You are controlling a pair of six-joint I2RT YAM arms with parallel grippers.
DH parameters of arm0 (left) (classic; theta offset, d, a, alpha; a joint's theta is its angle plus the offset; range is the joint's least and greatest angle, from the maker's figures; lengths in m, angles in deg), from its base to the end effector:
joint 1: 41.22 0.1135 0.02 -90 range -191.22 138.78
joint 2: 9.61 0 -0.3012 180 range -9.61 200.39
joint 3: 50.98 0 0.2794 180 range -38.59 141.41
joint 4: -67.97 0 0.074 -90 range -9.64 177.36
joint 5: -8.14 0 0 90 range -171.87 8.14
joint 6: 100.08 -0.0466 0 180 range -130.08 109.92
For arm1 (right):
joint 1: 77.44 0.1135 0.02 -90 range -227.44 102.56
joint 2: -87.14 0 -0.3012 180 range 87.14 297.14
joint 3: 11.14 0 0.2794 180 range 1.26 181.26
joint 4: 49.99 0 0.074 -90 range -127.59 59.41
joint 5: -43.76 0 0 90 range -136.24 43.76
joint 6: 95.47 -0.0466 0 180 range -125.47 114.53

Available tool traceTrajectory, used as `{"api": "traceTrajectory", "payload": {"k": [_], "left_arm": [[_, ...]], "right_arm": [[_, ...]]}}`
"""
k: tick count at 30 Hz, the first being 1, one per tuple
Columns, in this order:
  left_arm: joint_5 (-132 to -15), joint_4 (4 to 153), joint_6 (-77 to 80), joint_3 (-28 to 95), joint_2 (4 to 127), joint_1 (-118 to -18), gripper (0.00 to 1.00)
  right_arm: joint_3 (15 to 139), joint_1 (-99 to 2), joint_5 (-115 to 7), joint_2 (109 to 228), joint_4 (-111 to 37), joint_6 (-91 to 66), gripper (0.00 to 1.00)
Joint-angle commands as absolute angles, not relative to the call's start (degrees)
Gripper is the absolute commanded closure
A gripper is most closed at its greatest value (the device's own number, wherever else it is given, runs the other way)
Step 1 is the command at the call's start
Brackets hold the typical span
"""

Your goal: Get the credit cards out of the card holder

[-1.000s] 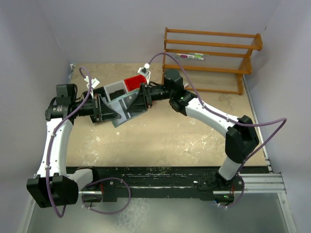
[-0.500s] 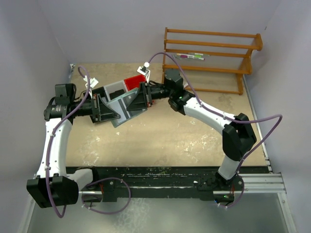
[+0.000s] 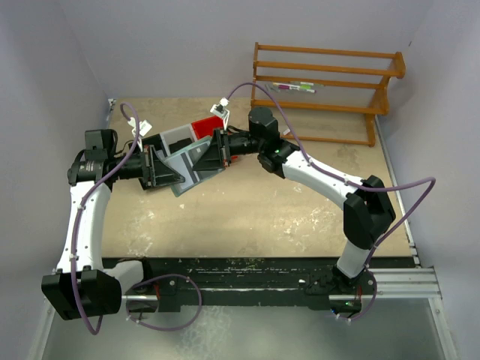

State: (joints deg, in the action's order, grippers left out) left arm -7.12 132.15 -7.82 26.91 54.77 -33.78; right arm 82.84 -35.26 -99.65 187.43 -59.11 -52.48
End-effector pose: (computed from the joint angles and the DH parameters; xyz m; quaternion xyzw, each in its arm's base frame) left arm 0.2201 -0.0166 0.3836 0.1402 0.7630 -0.5589 0.2930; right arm 0.3107 0.3320 0.3841 -0.2992 0.6292 0.6749 0.2431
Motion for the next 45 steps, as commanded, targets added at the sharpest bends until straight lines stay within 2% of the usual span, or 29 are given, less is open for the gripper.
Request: {"api": "traceTrajectory", "payload": {"k": [1,5,9,14,17,20,23,27,32,37,39,42,45], "left_arm": [[0.4,130.2,-9.4,29.7,53.6,-34.7,0.76],[2.2,130.4,-10.1,28.9,53.9,-34.7,0.67],[6.4,132.1,-12.7,28.8,54.2,-34.7,0.58],[12.9,136.0,-18.6,29.9,54.3,-34.7,0.57],[13.3,138.4,-20.7,30.6,54.6,-34.7,0.62],[12.8,139.3,-21.4,30.8,55.3,-34.7,0.76],[13.5,142.6,-24.9,31.6,55.9,-34.6,0.82],[14.9,148.3,-30.8,33.3,56.7,-34.6,0.87],[14.1,150.2,-32.4,34.0,57.2,-34.6,0.88],[12.2,151.0,-32.3,34.4,57.4,-34.6,0.86],[11.3,151.0,-31.9,34.7,57.5,-34.6,0.81],[10.9,151.1,-31.4,35.0,57.9,-34.6,0.75],[11.3,151.4,-31.6,35.4,57.8,-34.6,0.69]], "right_arm": [[82.1,-31.7,-97.8,188.1,-64.0,-53.5,0.88],[80.9,-31.5,-98.7,188.0,-67.3,-55.3,0.99],[77.9,-31.5,-101.4,187.7,-77.1,-62.0,1.0],[74.4,-31.5,-104.8,187.4,-86.2,-68.4,1.0],[73.1,-31.5,-105.3,187.0,-89.2,-70.1,1.0],[71.8,-31.5,-106.5,186.4,-92.4,-72.1,1.0],[70.0,-31.7,-108.1,186.0,-98.0,-75.7,1.0],[68.8,-32.1,-109.6,185.6,-103.4,-79.7,0.76],[70.7,-32.0,-107.4,186.1,-100.5,-78.4,0.74],[71.5,-31.6,-106.9,187.4,-100.7,-78.5,0.8],[71.7,-31.2,-106.9,188.0,-100.7,-78.4,0.84],[71.5,-31.1,-107.3,188.7,-102.1,-79.7,0.98],[71.4,-31.5,-109.2,189.3,-103.4,-80.4,1.0]]}}
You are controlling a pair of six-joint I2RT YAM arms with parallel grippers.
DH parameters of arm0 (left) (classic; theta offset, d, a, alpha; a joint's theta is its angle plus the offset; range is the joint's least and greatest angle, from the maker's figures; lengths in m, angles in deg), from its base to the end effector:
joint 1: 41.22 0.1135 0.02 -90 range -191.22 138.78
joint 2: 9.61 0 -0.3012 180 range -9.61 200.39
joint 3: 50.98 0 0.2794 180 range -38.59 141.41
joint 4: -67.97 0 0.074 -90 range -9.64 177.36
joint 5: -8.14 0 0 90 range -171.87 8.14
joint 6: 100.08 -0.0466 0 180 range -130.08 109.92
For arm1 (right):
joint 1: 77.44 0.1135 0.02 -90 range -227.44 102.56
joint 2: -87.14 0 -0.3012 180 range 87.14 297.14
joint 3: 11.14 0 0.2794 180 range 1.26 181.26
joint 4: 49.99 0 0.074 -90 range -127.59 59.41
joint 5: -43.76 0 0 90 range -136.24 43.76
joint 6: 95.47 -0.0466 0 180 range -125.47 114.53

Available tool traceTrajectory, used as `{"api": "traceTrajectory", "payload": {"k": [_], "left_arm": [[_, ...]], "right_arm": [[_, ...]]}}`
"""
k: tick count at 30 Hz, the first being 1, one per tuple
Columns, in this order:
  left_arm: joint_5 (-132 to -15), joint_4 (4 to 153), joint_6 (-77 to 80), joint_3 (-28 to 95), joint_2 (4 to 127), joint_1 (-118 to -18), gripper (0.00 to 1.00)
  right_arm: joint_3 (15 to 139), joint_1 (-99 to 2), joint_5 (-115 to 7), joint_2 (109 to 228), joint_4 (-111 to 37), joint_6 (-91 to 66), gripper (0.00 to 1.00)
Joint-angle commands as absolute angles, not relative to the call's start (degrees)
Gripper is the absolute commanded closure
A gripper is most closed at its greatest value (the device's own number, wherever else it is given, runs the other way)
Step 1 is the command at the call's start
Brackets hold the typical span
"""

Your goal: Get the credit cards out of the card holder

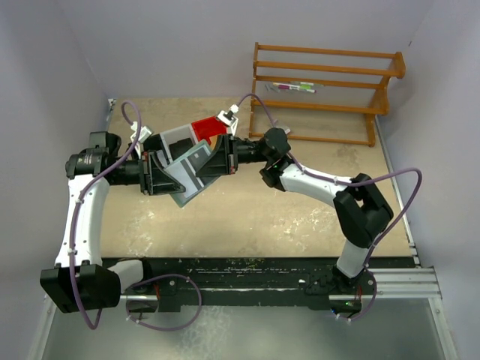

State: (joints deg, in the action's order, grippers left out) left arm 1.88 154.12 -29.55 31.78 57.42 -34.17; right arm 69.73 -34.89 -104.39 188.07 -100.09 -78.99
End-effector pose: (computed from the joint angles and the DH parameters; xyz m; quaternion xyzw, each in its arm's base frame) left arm 0.2021 -0.0217 0.3921 0.1922 0.7172 -0.6111 0.2741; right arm 0.2863 0.3165 0.3628 -0.2891 0.5333 0.7708 0.1948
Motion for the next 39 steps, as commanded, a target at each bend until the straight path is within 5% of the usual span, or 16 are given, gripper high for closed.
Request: {"api": "traceTrajectory", "payload": {"k": [1,13,18,26,31,39], "left_arm": [[11.8,151.5,-31.8,35.4,57.7,-34.6,0.69],[14.8,152.4,-32.9,35.5,57.6,-34.6,0.72],[15.5,152.6,-32.9,35.8,57.9,-34.6,0.87],[16.0,154.6,-34.6,36.4,58.7,-34.7,0.97],[15.8,154.9,-34.9,36.5,58.8,-34.6,1.0],[14.4,155.5,-35.1,36.9,59.2,-34.6,0.99]], "right_arm": [[71.3,-31.9,-109.3,189.2,-103.6,-80.7,1.0],[66.6,-38.0,-109.0,184.3,-104.7,-80.9,1.0],[65.5,-38.1,-107.3,183.9,-105.3,-81.1,1.0],[66.3,-37.1,-106.0,184.1,-106.7,-80.9,1.0],[68.1,-36.4,-105.8,185.5,-108.4,-82.2,0.75],[71.7,-35.0,-105.7,187.3,-107.8,-83.2,0.66]]}}
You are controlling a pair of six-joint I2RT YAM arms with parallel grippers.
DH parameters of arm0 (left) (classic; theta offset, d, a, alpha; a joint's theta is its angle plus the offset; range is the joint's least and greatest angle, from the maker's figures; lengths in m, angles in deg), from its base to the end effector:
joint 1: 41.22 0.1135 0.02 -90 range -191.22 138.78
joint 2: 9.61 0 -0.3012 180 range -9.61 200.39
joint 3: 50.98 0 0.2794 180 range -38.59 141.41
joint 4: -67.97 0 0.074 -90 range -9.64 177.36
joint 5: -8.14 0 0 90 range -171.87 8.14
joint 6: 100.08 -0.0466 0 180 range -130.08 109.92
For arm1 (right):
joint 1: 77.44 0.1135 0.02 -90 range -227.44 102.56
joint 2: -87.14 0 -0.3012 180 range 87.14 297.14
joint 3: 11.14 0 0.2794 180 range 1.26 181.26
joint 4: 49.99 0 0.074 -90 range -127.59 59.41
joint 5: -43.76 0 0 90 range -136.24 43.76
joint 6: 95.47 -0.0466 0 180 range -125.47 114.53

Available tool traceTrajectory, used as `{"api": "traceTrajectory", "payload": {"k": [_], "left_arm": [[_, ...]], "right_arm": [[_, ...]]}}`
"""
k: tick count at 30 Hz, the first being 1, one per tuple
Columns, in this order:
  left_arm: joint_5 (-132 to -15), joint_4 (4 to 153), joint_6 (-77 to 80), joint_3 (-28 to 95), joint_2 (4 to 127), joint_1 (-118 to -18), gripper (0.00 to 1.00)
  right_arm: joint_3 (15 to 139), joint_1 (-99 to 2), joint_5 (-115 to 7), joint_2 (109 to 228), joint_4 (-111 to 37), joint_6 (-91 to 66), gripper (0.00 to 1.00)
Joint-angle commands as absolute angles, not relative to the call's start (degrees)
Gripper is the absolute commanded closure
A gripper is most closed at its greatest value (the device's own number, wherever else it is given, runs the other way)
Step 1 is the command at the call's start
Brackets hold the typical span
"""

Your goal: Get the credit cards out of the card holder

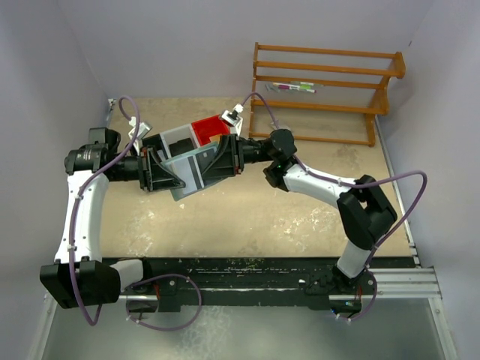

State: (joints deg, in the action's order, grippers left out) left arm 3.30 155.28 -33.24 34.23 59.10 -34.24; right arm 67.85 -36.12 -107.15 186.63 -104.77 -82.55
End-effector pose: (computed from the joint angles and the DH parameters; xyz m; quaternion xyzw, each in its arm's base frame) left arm 0.2083 -0.0213 0.3999 0.2138 0.7029 -0.6123 0.2920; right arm 0.2820 0.3021 0.3672 -0.3028 0.5210 0.7759 0.1868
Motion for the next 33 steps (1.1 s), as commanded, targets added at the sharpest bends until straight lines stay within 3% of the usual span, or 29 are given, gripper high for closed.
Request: {"api": "traceTrajectory", "payload": {"k": [1,9,13,18,22,26,33], "left_arm": [[14.1,155.5,-35.0,37.0,59.3,-34.6,0.99],[12.7,156.1,-34.9,37.8,59.8,-34.6,0.94],[11.8,156.1,-34.9,38.2,59.7,-34.6,0.9],[9.6,155.5,-34.0,38.5,60.0,-34.6,0.88],[9.1,154.7,-32.8,38.6,59.9,-34.6,0.85],[9.8,153.9,-32.0,38.9,59.5,-34.6,0.77],[13.7,154.0,-32.1,38.7,58.6,-34.6,0.79]], "right_arm": [[72.0,-34.9,-105.8,187.4,-107.6,-83.3,0.66],[74.5,-33.8,-104.4,187.7,-97.5,-77.1,0.76],[75.8,-33.6,-101.7,186.2,-84.8,-68.6,0.88],[75.9,-33.5,-100.3,185.2,-80.8,-65.4,0.83],[76.0,-33.5,-97.8,184.0,-77.2,-62.5,1.0],[74.1,-33.5,-100.9,183.2,-82.5,-65.2,1.0],[68.4,-35.9,-103.2,182.3,-95.9,-73.0,1.0]]}}
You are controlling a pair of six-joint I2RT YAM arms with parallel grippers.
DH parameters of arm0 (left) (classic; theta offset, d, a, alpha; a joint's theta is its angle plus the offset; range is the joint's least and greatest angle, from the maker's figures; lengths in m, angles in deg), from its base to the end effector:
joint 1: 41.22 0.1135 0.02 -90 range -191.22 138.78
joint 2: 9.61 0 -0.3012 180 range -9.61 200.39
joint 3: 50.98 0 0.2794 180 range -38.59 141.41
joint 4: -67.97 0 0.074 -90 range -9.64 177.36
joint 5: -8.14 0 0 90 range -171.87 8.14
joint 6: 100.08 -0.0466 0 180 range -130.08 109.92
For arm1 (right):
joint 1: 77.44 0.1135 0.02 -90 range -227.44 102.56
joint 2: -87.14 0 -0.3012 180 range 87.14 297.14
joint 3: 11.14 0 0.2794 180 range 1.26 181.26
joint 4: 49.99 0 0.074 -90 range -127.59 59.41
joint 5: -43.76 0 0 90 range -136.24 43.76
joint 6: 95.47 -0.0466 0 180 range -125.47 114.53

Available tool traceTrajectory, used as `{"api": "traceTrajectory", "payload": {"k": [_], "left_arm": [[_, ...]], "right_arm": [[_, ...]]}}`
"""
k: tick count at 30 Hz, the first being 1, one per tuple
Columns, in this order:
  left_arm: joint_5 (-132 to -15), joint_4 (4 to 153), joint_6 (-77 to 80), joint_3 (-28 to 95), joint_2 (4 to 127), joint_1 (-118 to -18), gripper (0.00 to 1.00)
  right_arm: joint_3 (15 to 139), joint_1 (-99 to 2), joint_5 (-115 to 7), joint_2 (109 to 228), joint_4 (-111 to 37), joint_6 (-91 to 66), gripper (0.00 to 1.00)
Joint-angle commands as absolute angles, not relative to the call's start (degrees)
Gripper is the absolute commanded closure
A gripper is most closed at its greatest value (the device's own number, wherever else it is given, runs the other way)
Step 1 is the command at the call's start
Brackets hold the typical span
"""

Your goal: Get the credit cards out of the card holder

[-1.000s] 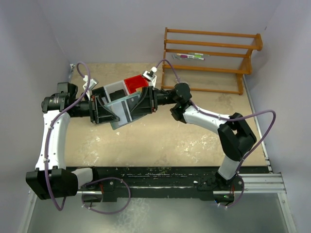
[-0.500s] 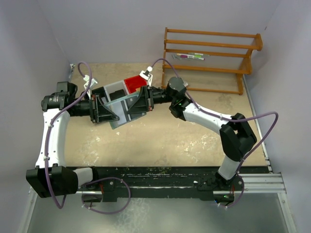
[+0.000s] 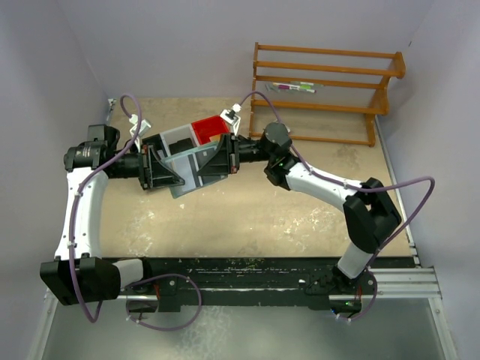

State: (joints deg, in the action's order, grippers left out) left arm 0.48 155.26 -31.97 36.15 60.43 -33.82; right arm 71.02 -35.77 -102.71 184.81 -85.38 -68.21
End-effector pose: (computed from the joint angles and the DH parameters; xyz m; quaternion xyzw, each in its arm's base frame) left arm 0.2156 -0.0186 0.4032 0.2058 0.7214 -0.5947 0.2892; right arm 0.2903 0.3104 0.3712 -0.2882 0.5684 0.7364 0.2272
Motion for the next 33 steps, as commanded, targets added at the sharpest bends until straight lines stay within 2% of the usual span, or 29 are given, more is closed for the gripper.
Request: {"api": "traceTrajectory", "payload": {"k": [1,14,17,19,21,27,31,33], "left_arm": [[13.6,154.0,-32.0,38.7,58.6,-34.6,0.79],[12.6,154.1,-31.8,38.9,59.1,-34.6,0.75],[12.5,154.0,-32.0,38.5,59.1,-34.6,0.75],[12.5,154.1,-32.0,38.3,59.2,-34.6,0.75],[12.4,154.2,-32.1,38.4,59.3,-34.6,0.75],[12.4,154.1,-32.0,38.2,58.8,-34.6,0.74],[12.5,154.3,-32.3,38.0,59.0,-34.6,0.71],[12.8,154.5,-32.7,38.0,58.9,-34.6,0.68]], "right_arm": [[67.7,-36.3,-103.2,182.1,-97.1,-73.7,1.0],[65.3,-38.0,-101.8,180.5,-98.9,-74.8,1.0],[66.9,-36.8,-101.5,181.5,-98.7,-74.5,0.74],[68.3,-36.0,-101.4,182.3,-98.2,-74.5,0.67],[69.5,-35.5,-101.3,183.1,-97.9,-74.5,0.65],[71.1,-34.1,-101.2,184.6,-97.3,-74.3,0.68],[71.1,-33.7,-101.3,185.0,-99.1,-75.3,0.87],[71.2,-33.6,-101.8,185.2,-99.5,-75.7,0.91]]}}
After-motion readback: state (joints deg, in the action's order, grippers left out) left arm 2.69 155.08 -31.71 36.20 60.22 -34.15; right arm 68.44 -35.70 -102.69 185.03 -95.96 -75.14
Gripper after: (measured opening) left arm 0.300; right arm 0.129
